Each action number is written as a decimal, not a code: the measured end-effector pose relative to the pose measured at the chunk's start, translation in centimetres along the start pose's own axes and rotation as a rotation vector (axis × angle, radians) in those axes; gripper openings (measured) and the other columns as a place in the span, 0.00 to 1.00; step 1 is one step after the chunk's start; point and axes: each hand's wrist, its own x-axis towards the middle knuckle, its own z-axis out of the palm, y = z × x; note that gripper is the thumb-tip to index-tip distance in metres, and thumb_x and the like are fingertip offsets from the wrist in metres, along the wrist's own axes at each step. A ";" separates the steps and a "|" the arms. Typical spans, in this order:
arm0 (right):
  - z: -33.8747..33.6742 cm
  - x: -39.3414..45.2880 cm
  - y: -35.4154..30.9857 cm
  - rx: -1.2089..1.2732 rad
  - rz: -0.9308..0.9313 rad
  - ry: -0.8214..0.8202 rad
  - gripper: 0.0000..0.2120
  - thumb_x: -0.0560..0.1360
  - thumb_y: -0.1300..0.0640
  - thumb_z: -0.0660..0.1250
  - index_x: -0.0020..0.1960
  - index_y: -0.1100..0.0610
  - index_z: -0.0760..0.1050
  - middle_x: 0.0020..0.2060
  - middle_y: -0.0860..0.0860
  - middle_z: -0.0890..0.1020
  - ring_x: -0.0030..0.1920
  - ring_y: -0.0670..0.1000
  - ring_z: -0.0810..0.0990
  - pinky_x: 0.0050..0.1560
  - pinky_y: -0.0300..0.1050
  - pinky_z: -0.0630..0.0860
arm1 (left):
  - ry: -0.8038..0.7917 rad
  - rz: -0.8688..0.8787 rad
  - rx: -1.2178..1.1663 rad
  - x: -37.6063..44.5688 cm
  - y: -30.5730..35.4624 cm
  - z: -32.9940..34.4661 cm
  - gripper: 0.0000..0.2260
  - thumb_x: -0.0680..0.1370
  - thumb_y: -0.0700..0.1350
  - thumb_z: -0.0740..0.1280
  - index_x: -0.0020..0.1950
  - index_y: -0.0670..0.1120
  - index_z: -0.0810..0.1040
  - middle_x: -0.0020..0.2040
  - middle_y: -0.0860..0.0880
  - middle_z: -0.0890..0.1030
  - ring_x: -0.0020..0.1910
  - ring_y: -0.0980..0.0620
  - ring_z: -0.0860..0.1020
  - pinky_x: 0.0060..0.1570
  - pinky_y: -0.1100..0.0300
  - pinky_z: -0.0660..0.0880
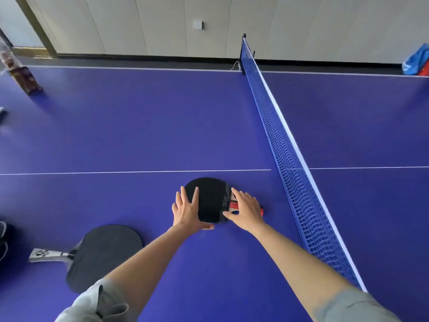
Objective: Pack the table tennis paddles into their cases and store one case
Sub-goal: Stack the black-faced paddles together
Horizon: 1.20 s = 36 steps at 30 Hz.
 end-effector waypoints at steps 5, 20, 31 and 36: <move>1.1 2.2 -1.3 0.208 0.075 0.085 0.38 0.69 0.44 0.72 0.73 0.54 0.60 0.69 0.52 0.70 0.67 0.58 0.68 0.65 0.53 0.67 | 0.103 -0.066 -0.164 0.8 -1.1 2.4 0.53 0.61 0.59 0.78 0.77 0.53 0.50 0.77 0.45 0.42 0.73 0.42 0.47 0.71 0.48 0.59; 2.5 -2.5 -2.7 0.723 0.380 -0.088 0.24 0.78 0.46 0.61 0.67 0.60 0.66 0.62 0.57 0.74 0.60 0.57 0.75 0.55 0.49 0.75 | -0.010 0.131 -0.173 -6.3 -7.3 -0.3 0.50 0.67 0.51 0.76 0.77 0.52 0.44 0.77 0.49 0.51 0.74 0.45 0.54 0.71 0.50 0.59; 6.7 -6.1 -8.4 0.855 0.462 0.001 0.25 0.78 0.43 0.60 0.67 0.59 0.66 0.59 0.58 0.76 0.56 0.58 0.78 0.51 0.49 0.77 | 0.083 -0.197 0.022 -12.4 -24.1 -4.4 0.26 0.78 0.47 0.62 0.75 0.55 0.59 0.75 0.48 0.58 0.72 0.44 0.61 0.73 0.50 0.54; 8.3 -6.6 -10.5 0.894 0.532 0.041 0.24 0.78 0.44 0.60 0.65 0.60 0.66 0.58 0.58 0.76 0.55 0.57 0.79 0.47 0.46 0.78 | 0.057 -0.217 -0.024 -11.3 -24.6 -4.5 0.38 0.69 0.61 0.71 0.75 0.59 0.57 0.69 0.45 0.63 0.66 0.42 0.62 0.69 0.51 0.61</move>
